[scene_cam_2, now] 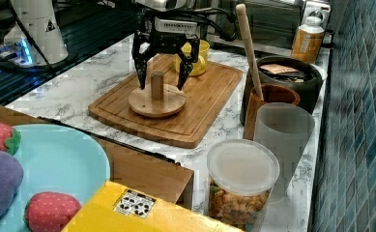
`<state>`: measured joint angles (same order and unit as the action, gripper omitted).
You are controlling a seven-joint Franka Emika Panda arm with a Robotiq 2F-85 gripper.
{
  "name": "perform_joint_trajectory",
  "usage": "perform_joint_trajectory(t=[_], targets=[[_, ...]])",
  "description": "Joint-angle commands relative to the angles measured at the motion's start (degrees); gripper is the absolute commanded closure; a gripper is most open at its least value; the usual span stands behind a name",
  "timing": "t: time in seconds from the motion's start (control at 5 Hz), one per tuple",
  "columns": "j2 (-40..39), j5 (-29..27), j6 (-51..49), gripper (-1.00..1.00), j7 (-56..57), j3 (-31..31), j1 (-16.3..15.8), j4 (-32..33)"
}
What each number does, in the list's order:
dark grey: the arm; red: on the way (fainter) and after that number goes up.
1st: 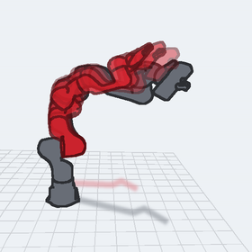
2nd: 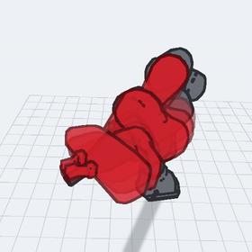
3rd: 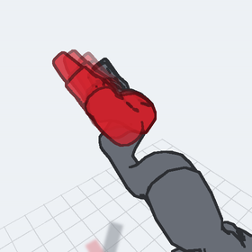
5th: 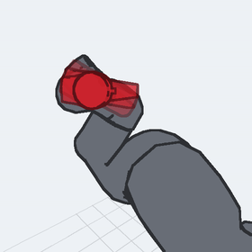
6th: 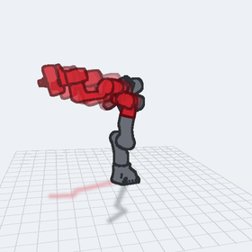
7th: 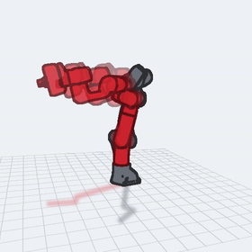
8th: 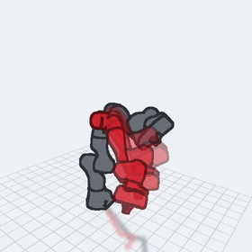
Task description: Open the lid of the tea container.
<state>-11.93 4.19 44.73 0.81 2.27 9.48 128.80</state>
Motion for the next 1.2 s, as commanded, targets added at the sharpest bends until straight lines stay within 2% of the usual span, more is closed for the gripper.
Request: perform_joint_trajectory(t=[0.2,0.8,1.0,1.2], targets=[[-1.5,-3.3,-1.0,-1.00,3.7,-0.8,1.0,-1.0],[-0.8,-3.8,1.6,-1.00,0.7,0.4,2.6,-0.7],[-0.8,-3.5,0.1,1.00,-0.5,1.1,2.2,-1.3],[-1.0,-2.1,-1.6,1.00,-1.7,1.1,1.0,-2.0]])
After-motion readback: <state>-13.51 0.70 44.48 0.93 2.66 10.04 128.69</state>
